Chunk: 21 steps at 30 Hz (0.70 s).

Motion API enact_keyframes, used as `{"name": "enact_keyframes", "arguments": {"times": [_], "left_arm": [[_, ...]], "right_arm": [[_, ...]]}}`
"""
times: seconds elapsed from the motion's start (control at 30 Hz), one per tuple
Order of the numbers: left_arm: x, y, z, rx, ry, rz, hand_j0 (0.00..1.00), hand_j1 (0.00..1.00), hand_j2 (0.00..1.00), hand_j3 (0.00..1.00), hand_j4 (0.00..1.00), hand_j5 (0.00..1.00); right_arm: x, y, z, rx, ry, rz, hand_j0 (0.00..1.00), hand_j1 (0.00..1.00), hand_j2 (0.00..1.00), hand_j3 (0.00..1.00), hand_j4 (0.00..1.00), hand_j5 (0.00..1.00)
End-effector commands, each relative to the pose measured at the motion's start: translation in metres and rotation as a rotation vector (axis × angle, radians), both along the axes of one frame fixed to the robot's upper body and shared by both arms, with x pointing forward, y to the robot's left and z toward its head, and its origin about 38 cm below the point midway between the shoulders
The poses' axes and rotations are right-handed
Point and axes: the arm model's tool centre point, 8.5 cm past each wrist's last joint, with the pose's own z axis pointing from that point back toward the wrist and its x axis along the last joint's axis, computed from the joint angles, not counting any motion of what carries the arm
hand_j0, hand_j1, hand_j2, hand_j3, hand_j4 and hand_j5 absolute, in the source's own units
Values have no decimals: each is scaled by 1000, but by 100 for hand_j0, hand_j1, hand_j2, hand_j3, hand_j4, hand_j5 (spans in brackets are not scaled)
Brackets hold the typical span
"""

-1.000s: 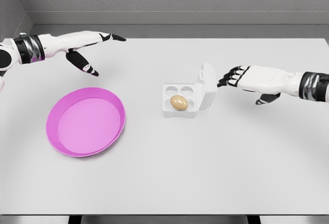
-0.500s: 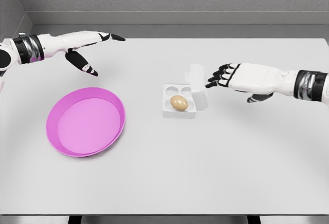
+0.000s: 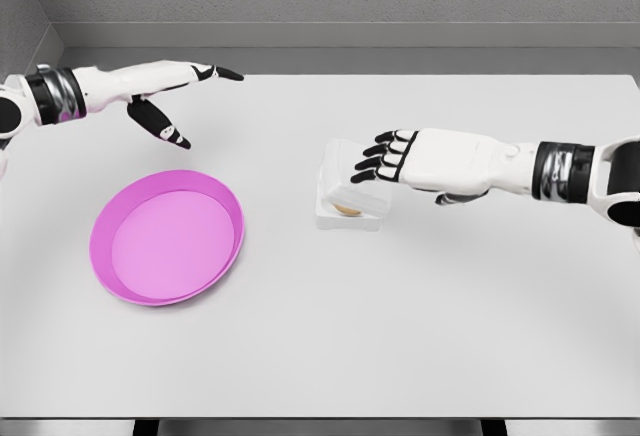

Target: Pack egg into the box and close the box lid

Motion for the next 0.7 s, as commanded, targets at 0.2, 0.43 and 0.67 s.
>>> {"name": "enact_keyframes", "arguments": {"times": [0.2, 0.43, 0.67], "left_arm": [[0, 0, 1, -8, 1, 3, 100, 100, 100, 100, 100, 100], [0, 3, 0, -11, 4, 10, 100, 100, 100, 100, 100, 100], [-6, 42, -5, 25, 23, 82, 100, 100, 100, 100, 100, 100]], "right_arm": [[3, 16, -3, 20, 13, 26, 100, 100, 100, 100, 100, 100], [26, -9, -13, 38, 75, -72, 100, 100, 100, 100, 100, 100], [25, -1, -15, 38, 76, -54, 100, 100, 100, 100, 100, 100]]}}
